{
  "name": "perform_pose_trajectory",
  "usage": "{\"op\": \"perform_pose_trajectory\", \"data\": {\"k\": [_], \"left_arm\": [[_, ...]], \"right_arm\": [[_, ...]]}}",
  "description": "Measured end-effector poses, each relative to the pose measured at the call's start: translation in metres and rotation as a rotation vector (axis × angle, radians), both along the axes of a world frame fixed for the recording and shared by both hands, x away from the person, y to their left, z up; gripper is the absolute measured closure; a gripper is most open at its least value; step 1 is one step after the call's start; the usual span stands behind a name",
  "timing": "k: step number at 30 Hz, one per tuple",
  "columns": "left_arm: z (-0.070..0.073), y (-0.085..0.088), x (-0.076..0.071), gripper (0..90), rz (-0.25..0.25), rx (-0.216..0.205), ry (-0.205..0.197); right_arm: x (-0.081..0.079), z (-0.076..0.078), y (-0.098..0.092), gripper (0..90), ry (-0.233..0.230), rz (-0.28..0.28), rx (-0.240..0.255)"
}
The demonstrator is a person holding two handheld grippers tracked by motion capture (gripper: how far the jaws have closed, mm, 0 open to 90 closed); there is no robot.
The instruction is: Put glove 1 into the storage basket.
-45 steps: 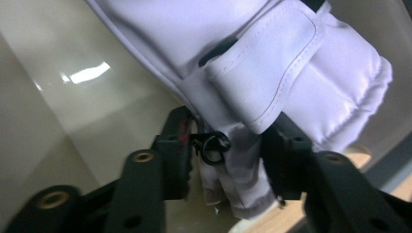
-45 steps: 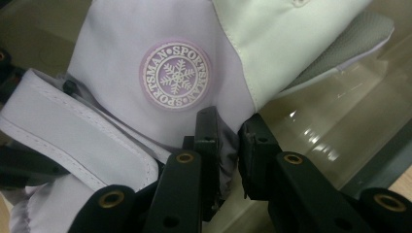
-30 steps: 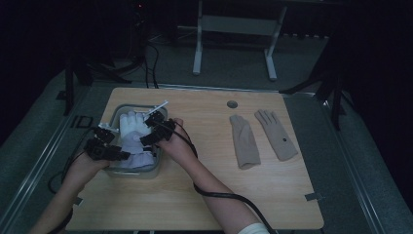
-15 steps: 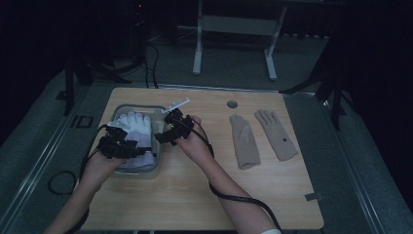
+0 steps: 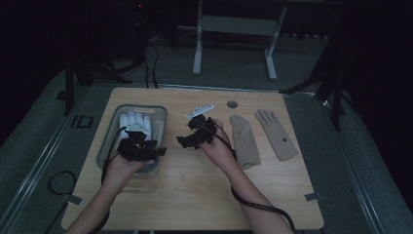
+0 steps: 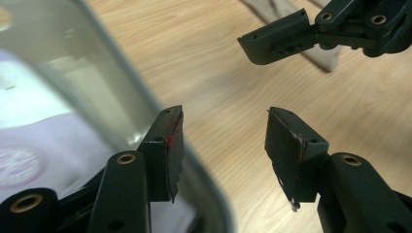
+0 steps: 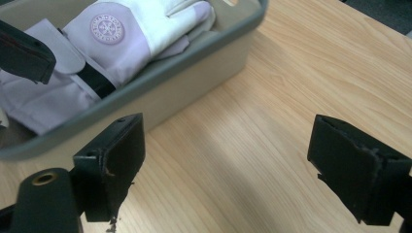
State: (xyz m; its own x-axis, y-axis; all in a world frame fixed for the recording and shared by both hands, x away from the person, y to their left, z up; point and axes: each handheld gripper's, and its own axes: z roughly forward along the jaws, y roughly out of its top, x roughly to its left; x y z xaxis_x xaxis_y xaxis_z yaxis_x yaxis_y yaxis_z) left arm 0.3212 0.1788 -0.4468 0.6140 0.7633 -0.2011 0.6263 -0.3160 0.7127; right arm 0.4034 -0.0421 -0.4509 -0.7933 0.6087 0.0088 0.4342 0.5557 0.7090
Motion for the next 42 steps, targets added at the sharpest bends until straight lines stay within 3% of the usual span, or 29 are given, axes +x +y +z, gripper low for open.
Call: {"op": "perform_pose_trajectory", "data": {"k": [2,9,13,18,22,24,28,30,37,40,42], "left_arm": [[0.000,-0.010,-0.002,46.3,-0.012,0.001,-0.016],[-0.006,-0.042,-0.004,26.6,-0.062,-0.017,-0.023],[-0.011,-0.058,-0.004,17.9,-0.098,-0.002,-0.024],[-0.022,-0.072,-0.007,16.9,-0.101,-0.028,-0.071],[-0.033,-0.081,-0.011,14.9,-0.126,-0.035,-0.113],[-0.039,-0.085,-0.014,14.8,-0.135,-0.028,-0.123],[-0.052,-0.091,-0.019,14.8,-0.151,-0.032,-0.146],[-0.059,-0.094,-0.020,14.8,-0.159,-0.028,-0.139],[-0.082,-0.099,-0.026,14.9,-0.174,-0.039,-0.116],[-0.090,-0.099,-0.030,14.9,-0.179,-0.047,-0.120],[-0.095,-0.099,-0.031,14.9,-0.176,-0.039,-0.122]], "right_arm": [[-0.003,0.001,-0.010,12.4,0.002,0.003,-0.001],[-0.010,0.004,-0.048,12.2,-0.024,-0.015,0.016],[-0.011,0.002,-0.069,12.2,-0.032,-0.030,0.021],[-0.013,-0.007,-0.090,12.3,-0.041,-0.041,0.011],[-0.015,-0.016,-0.107,11.8,-0.012,-0.061,0.016],[-0.016,-0.020,-0.116,10.9,0.022,-0.078,0.039],[-0.018,-0.028,-0.132,10.9,0.030,-0.108,0.076],[-0.018,-0.032,-0.137,10.9,0.026,-0.142,0.072],[-0.020,-0.046,-0.157,10.9,0.023,-0.177,0.050],[-0.022,-0.050,-0.171,10.9,0.041,-0.180,0.093],[-0.025,-0.052,-0.179,11.4,0.019,-0.176,0.077]]}}
